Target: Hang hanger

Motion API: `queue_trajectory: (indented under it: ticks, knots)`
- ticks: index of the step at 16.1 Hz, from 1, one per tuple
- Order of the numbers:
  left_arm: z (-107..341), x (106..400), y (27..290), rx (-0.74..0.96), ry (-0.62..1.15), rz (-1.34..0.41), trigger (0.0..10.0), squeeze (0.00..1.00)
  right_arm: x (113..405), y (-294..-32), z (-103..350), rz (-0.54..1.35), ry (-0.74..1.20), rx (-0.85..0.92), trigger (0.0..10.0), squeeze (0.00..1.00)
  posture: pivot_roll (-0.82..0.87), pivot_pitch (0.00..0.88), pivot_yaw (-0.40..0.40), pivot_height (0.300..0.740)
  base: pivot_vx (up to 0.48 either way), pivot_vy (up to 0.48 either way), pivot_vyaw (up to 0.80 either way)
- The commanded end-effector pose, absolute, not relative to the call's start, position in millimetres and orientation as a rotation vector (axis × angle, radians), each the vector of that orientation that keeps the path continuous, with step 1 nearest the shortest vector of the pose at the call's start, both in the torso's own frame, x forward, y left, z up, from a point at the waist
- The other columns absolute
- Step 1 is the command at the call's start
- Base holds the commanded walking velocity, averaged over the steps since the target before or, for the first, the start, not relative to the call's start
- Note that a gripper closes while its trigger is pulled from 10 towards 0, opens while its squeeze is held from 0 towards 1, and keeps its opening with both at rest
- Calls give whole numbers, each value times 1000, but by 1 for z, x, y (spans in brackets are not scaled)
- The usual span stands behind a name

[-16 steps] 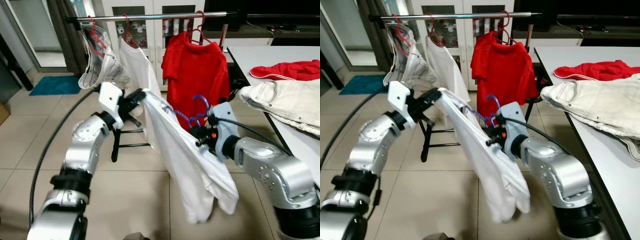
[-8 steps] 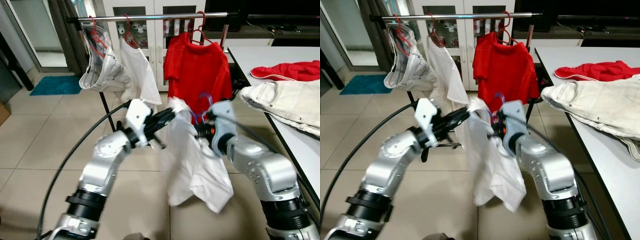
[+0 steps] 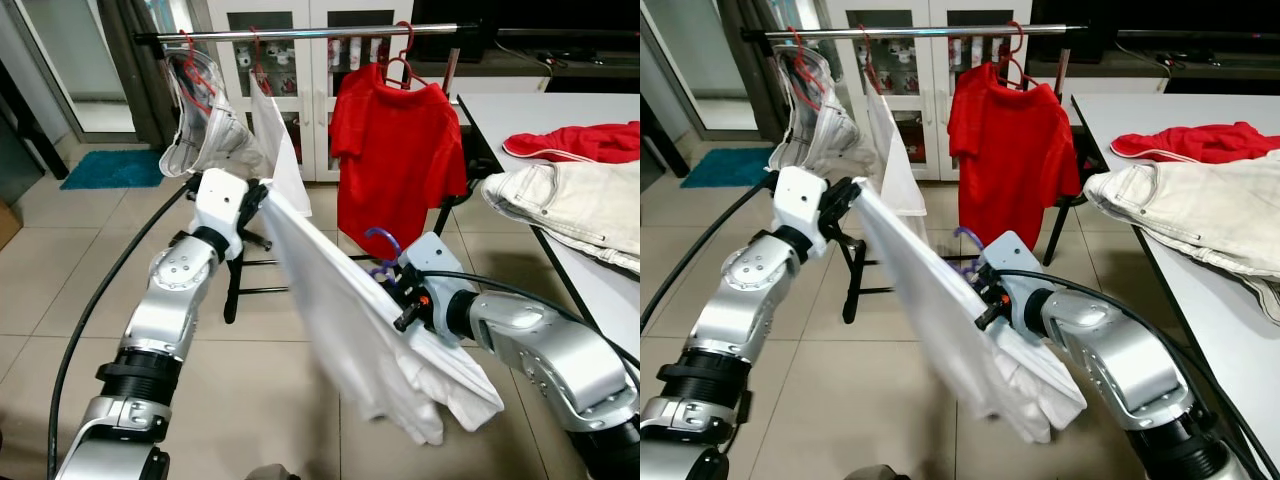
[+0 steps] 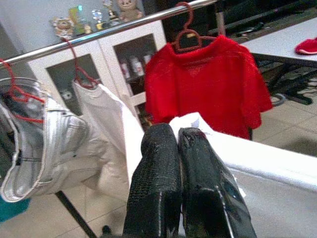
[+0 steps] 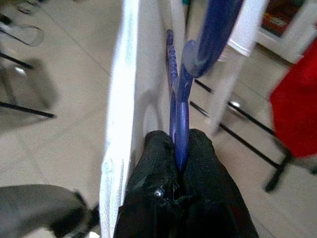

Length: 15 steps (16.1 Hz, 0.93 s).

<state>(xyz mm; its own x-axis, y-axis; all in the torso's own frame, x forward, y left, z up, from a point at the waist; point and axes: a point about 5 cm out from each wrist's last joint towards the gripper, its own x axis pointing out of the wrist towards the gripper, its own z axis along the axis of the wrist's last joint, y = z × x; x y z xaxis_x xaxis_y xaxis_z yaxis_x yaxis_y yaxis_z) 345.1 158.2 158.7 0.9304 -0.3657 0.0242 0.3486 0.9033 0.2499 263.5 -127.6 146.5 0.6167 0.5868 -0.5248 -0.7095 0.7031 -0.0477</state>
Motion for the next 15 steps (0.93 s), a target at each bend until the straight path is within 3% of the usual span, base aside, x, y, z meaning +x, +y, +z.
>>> queue_trajectory:
  ticks: [1,4,5,6,9,12,15]
  knots:
    - [162,345,157,243,-78,-383,0,0,264,-130,149,748,501,-218,10000,0,20,0,53,740,0,0,0]
    - [157,335,132,180,-73,-547,0,0,284,-129,159,602,412,-101,10000,0,23,0,49,740,0,0,0]
    - [151,321,109,160,-43,-720,0,0,294,-126,160,503,369,-30,10000,0,23,0,49,740,0,0,0]
    - [150,318,104,148,-40,-750,0,0,295,-124,160,497,370,-13,10000,0,27,0,47,740,0,0,0]
    - [160,323,110,135,-81,-719,0,0,285,-111,150,618,413,-91,10000,0,31,0,43,740,0,0,0]
    - [169,323,119,142,-88,-756,0,0,283,-113,144,622,424,-148,10000,0,31,0,44,740,0,0,0]
    - [172,320,140,258,-11,-870,0,0,282,-118,146,682,400,-180,10000,0,30,0,44,740,0,0,0]
